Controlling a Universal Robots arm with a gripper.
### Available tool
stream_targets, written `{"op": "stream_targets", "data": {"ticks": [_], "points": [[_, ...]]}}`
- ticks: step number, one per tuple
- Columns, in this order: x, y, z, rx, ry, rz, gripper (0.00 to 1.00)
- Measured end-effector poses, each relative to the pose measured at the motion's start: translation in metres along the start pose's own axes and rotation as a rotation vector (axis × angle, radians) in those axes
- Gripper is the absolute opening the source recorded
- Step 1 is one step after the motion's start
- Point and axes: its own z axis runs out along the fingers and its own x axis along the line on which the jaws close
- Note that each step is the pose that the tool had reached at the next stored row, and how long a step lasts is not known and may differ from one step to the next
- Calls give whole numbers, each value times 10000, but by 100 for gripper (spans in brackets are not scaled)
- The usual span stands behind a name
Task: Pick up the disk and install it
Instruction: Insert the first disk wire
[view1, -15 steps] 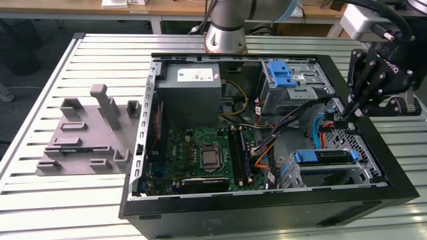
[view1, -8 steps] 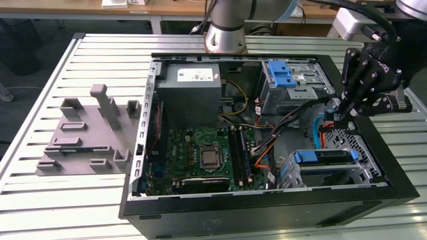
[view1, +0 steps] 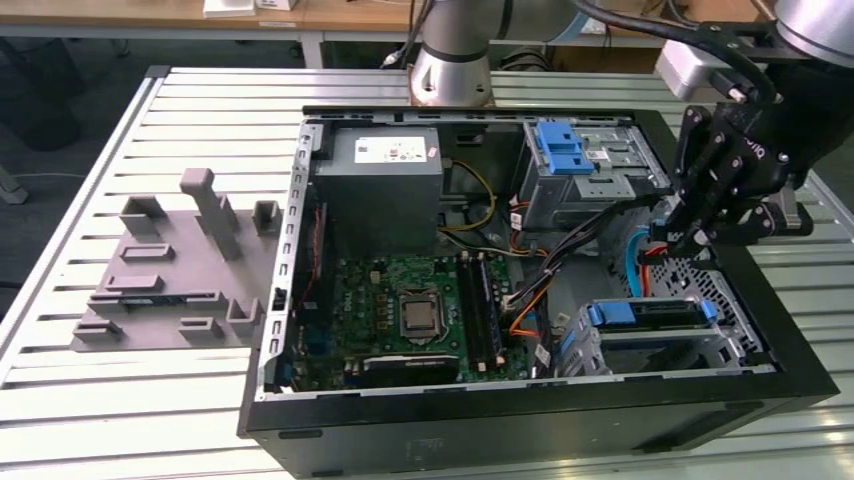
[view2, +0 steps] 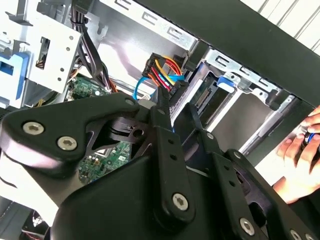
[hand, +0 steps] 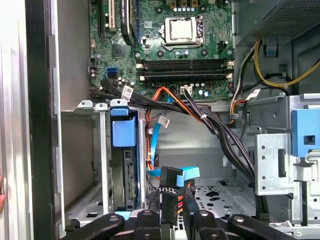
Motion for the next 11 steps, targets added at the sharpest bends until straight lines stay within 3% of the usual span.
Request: {"op": "stream_targets", "data": {"ticks": [8, 11], "points": [[-37, 2, 55, 0, 1, 0, 32], [-41, 2, 77, 3, 43, 0, 32]]}}
